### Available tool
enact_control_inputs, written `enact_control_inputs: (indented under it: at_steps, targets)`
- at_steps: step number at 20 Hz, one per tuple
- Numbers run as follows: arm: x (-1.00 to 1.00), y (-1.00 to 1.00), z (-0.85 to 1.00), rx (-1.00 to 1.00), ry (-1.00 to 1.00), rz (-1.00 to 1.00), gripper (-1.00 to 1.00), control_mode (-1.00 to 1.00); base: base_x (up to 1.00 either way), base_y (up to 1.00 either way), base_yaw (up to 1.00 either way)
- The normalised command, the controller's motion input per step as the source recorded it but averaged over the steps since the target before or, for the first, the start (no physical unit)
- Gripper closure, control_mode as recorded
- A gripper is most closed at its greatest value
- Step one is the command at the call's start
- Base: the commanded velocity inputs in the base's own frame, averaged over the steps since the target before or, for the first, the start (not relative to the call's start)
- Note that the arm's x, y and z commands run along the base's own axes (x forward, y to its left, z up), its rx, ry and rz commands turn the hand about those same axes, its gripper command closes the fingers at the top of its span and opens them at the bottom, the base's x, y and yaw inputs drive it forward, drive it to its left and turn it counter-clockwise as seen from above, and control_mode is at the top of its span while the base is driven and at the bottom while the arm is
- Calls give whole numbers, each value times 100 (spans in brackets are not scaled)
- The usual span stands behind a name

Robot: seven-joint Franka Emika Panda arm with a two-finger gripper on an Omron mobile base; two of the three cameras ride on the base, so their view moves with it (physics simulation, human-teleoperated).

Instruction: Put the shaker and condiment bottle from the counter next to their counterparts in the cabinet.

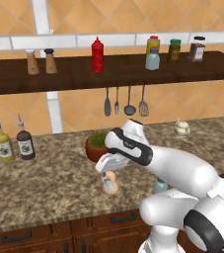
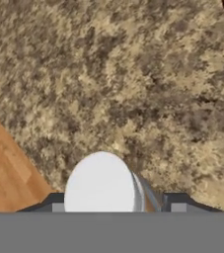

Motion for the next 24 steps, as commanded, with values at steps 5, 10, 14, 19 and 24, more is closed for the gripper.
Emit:
enact_control_inputs:
  at_steps: [5, 10, 14, 19, 24]
  targets:
    - [0, -3, 0, 0, 0, 0, 100, -100, 0, 0, 0]
    - [-20, 0, 68, 0, -18, 0, 100, -100, 0, 0, 0]
    - [-14, 0, 100, 0, -25, 0, 100, -100, 0, 0, 0]
    - [-30, 2, 58, 4, -18, 0, 100, -100, 0, 0, 0]
    - [-19, 0, 42, 13, -10, -2, 100, -100, 0, 0, 0]
